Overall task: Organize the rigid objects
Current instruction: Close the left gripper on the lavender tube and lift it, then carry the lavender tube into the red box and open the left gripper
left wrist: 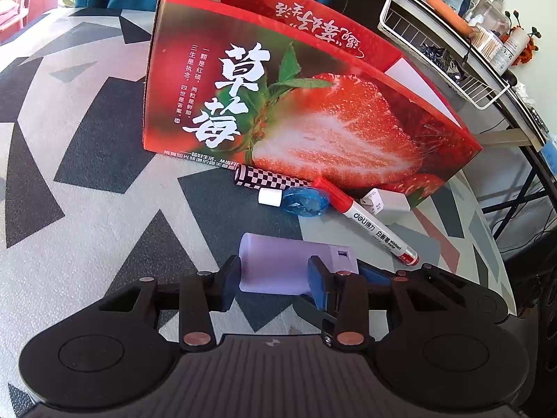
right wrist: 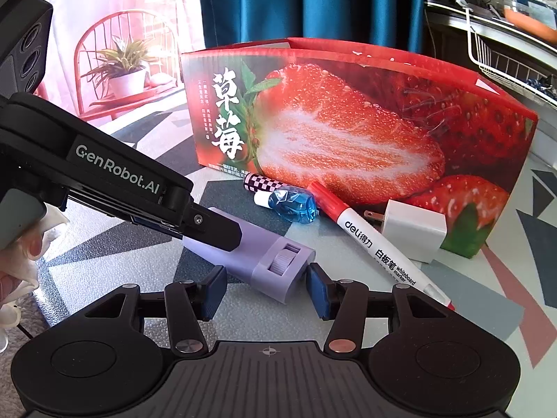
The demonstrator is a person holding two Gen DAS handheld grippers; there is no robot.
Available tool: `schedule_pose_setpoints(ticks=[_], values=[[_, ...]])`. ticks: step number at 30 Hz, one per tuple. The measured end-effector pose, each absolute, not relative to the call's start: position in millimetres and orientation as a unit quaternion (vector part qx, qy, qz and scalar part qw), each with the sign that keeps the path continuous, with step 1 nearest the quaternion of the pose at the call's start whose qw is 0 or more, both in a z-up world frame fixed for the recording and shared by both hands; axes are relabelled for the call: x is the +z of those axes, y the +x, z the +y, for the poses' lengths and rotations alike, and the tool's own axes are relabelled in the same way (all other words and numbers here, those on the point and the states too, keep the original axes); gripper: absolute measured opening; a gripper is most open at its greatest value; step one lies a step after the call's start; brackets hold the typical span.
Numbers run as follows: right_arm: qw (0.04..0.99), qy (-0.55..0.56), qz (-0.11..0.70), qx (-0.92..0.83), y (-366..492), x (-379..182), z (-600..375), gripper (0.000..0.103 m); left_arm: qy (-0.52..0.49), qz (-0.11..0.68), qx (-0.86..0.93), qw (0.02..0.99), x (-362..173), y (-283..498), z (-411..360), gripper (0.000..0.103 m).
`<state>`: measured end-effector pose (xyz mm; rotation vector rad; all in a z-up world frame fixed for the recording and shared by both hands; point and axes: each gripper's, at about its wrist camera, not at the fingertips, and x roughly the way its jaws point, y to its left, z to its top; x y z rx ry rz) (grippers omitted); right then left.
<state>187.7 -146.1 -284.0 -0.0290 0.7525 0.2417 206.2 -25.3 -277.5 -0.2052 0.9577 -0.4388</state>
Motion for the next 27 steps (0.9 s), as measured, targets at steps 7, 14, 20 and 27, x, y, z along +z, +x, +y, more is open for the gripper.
schedule_pose_setpoints(ticks=[7,14,20,27], values=[[0.931,-0.025,0.344,0.123,185,-266,-146,0.047,-0.098,0.428,-0.213,0.873,-249,202,-22,0.044],[0.950,-0.061,0.280,0.125,188,-213,-146,0.047,-0.092,0.361,-0.225,0.900,-185,200,-21,0.044],[0.957,-0.057,0.254,0.125,210,-169,-160,0.047,-0.093,0.338,-0.239,0.905,-148,222,-28,0.044],[0.950,-0.064,0.278,0.127,264,-154,-177,0.047,-0.094,0.366,-0.243,0.894,-153,274,-45,0.046]])
